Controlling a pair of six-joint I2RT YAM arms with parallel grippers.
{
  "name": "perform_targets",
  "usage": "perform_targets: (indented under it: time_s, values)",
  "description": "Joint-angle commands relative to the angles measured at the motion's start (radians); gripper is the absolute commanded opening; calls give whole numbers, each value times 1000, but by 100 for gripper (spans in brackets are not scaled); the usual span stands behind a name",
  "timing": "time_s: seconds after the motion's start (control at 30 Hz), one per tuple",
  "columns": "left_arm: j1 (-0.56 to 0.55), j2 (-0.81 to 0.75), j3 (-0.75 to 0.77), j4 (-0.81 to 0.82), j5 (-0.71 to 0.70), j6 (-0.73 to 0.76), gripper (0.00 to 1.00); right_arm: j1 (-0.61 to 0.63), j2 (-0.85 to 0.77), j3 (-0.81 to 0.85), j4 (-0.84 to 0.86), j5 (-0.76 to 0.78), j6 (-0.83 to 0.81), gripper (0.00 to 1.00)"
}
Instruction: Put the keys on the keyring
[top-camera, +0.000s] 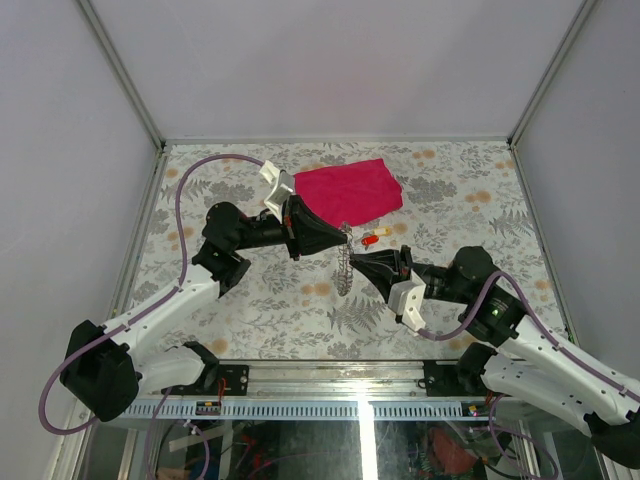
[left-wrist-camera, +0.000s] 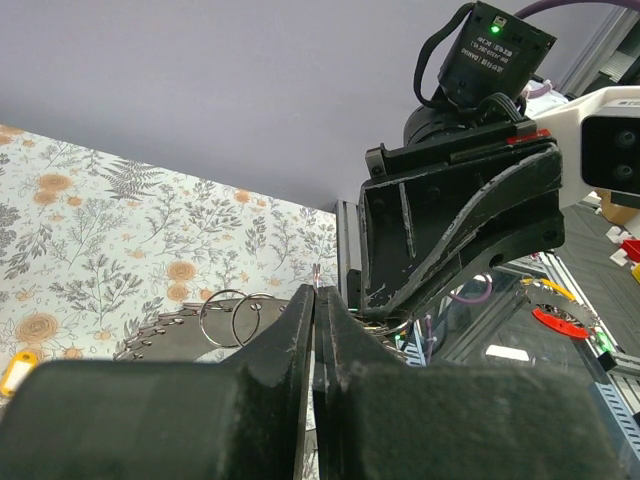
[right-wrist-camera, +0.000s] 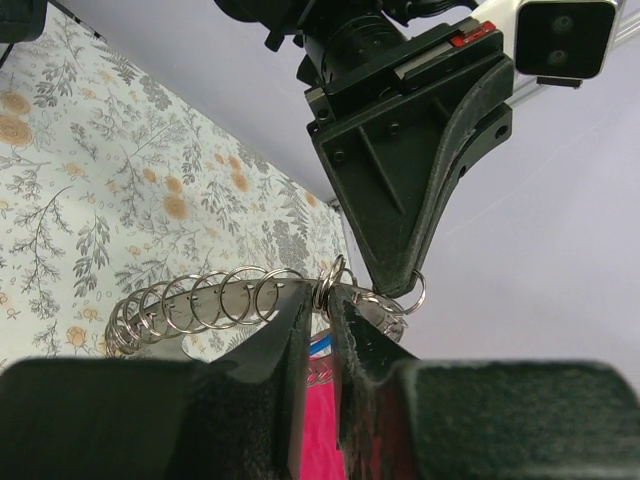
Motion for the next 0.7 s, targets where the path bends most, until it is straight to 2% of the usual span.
perform_targets:
  time_s: [0.0,0.23,0.43,0.53,0.67]
  values:
    - [-6,-3,8,40,-17,14,0,9,-1,51,52,-4,50,16]
    - [-7,-9,5,40,-17,21,0,9,-12,52,64,19,126,9]
    - [-7,-19,-2,33,-11,34,2,10,-12,74,89,91,346,5]
    - [-7,-28,-7,23,-12,48,9,9,0,107,53,156,475,2]
    - [-6,-46,-10,3,-13,78,23,10,-4,86,123,221,646,0]
